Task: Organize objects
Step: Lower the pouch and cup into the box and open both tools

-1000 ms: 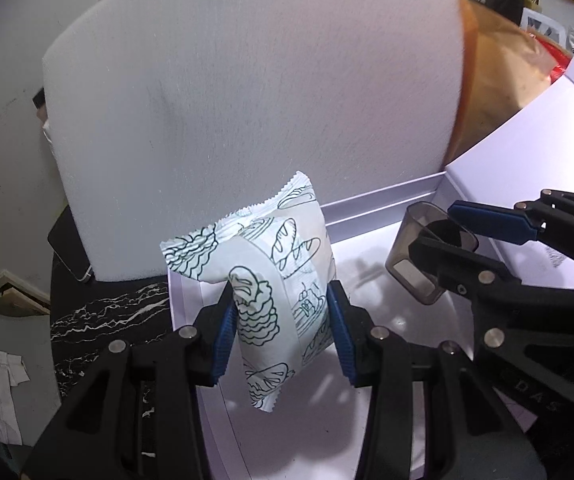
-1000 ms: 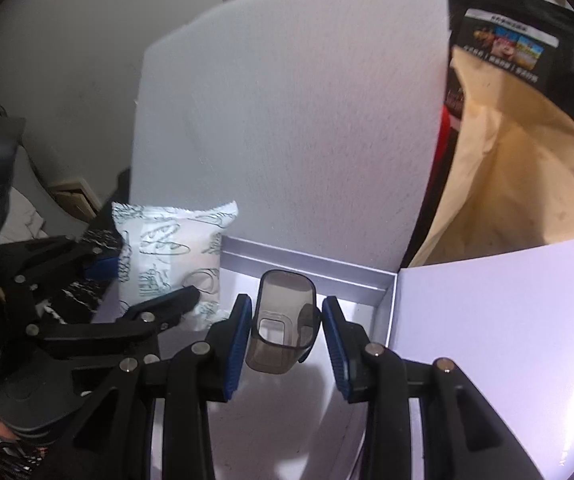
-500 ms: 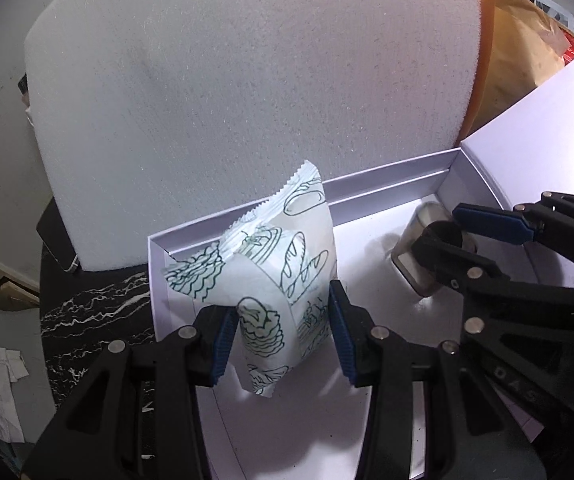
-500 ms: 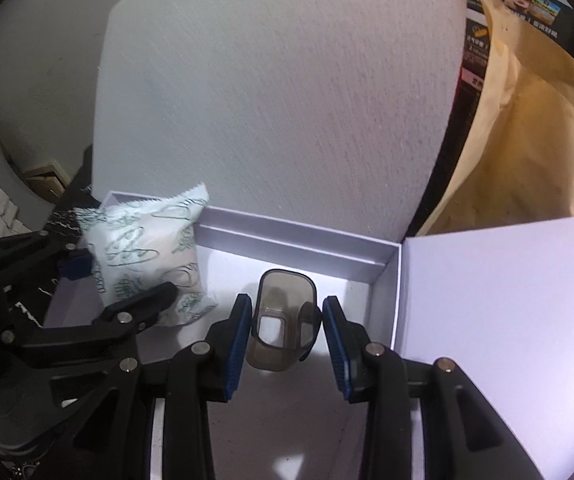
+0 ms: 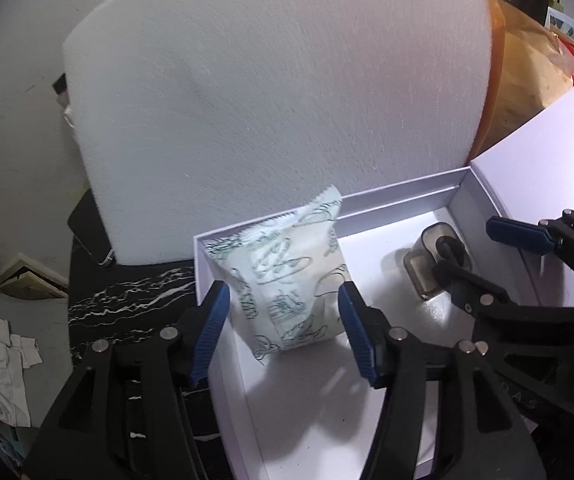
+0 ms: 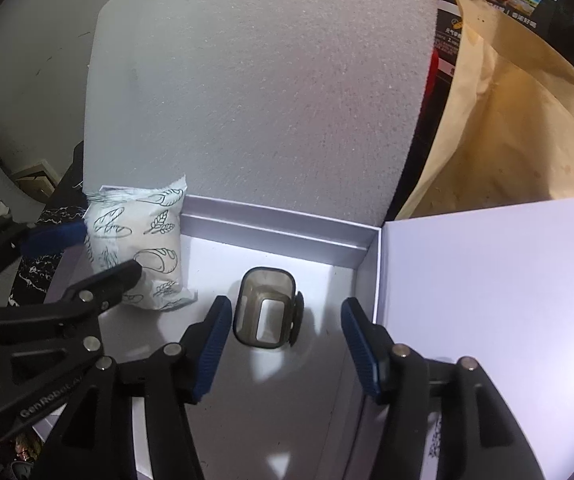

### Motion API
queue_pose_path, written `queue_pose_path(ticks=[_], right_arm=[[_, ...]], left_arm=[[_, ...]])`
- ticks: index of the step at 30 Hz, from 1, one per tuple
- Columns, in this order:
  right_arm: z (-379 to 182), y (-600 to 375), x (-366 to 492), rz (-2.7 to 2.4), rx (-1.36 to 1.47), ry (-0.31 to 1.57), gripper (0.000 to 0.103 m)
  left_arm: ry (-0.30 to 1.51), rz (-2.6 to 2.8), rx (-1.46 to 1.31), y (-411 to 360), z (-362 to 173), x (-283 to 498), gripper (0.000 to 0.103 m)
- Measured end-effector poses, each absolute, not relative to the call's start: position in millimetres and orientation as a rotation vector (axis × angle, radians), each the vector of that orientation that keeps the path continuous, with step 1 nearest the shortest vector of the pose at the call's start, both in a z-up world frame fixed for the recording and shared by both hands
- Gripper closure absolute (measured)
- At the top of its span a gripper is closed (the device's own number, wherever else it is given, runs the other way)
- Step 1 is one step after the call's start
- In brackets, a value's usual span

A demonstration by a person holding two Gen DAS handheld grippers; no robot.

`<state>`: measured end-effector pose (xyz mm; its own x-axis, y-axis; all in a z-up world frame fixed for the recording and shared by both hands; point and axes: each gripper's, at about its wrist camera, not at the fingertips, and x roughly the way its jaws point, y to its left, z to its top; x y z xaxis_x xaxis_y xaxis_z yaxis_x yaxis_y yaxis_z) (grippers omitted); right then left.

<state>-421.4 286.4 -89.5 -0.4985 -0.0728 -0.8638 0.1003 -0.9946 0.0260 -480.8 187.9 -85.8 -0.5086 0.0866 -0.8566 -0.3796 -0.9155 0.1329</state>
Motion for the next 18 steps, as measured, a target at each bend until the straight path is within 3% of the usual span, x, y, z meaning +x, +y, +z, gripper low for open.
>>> queue_pose_path(ticks=[18], right_arm=[[-39, 279, -383, -2.686, 1.393, 0.043, 0.046]], left_arm=[[0.406, 2.557, -1.291, 178, -4, -429, 0.045]])
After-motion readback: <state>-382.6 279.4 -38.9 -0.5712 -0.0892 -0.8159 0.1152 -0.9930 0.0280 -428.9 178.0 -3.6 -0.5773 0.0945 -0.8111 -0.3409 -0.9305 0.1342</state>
